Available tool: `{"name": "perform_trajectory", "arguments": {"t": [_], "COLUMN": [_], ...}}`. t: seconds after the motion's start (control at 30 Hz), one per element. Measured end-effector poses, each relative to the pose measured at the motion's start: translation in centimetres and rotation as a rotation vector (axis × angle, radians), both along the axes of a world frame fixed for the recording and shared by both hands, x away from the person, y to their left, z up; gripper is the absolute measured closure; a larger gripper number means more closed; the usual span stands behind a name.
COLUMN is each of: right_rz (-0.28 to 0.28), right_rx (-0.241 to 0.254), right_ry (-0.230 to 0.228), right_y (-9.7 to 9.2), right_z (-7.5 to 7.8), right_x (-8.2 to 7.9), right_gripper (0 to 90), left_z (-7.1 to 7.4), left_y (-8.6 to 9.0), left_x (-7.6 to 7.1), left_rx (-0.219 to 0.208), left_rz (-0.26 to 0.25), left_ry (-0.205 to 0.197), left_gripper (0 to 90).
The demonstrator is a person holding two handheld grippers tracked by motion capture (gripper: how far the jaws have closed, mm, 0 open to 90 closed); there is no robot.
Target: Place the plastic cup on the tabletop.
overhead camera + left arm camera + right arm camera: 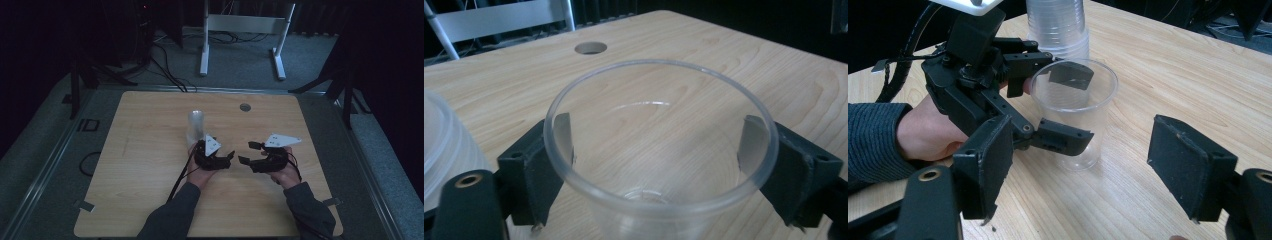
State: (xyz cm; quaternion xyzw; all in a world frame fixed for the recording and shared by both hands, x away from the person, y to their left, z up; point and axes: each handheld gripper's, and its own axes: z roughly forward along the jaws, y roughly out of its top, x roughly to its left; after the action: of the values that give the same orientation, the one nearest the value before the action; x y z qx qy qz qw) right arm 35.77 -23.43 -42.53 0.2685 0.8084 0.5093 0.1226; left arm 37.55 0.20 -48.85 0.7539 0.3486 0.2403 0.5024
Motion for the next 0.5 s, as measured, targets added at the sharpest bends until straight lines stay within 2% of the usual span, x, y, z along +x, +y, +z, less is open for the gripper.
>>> {"name": "perform_trajectory", "arguments": {"t": [0.33,0.5], "right_rz": [0.0,-0.001], "right_rx": [-0.001,-0.002], "right_ry": [0.001,0.004], "right_y": [0.0,0.0], "right_z": [0.0,-0.1], "right_x": [0.0,-0.1], "right_gripper": [25.9,25.9], "left_z": [-0.3,-0.6], "left_y": [0.9,1.7], "left_x": [-0.6,-1.0], "left_rx": [0.037,0.038], "left_rz": [0.018,0.02], "left_ry": [0.0,0.008], "left_gripper": [13.6,13.8]}}
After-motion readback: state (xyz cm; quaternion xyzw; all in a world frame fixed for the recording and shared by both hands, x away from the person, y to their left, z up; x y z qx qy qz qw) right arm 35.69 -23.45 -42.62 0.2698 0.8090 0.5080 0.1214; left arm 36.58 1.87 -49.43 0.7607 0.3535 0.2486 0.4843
